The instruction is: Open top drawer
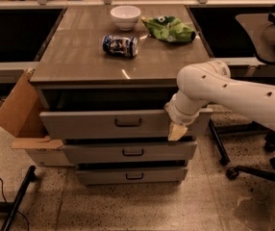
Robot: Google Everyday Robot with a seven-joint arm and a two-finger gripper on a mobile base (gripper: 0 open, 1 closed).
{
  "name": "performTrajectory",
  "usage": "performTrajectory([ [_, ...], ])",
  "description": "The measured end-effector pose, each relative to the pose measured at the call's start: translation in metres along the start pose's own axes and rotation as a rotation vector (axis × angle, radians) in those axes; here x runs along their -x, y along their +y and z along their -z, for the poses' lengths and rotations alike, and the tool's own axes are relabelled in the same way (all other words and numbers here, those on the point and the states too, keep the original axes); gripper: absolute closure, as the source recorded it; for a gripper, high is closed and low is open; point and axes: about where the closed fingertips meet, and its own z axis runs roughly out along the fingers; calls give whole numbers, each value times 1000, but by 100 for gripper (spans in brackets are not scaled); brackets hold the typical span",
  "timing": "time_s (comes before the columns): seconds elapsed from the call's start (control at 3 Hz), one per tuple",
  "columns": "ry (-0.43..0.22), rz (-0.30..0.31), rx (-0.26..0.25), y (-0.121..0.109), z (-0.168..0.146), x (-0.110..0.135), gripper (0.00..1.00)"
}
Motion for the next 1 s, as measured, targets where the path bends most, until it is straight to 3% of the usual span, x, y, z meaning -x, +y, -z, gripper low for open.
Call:
performTrajectory([
  [0.33,3,-9,-22,26,20,-4,73],
  [0.67,-29,-13,-42,53,39,-2,96],
  [1.0,-88,-31,-12,90,39,6,100],
])
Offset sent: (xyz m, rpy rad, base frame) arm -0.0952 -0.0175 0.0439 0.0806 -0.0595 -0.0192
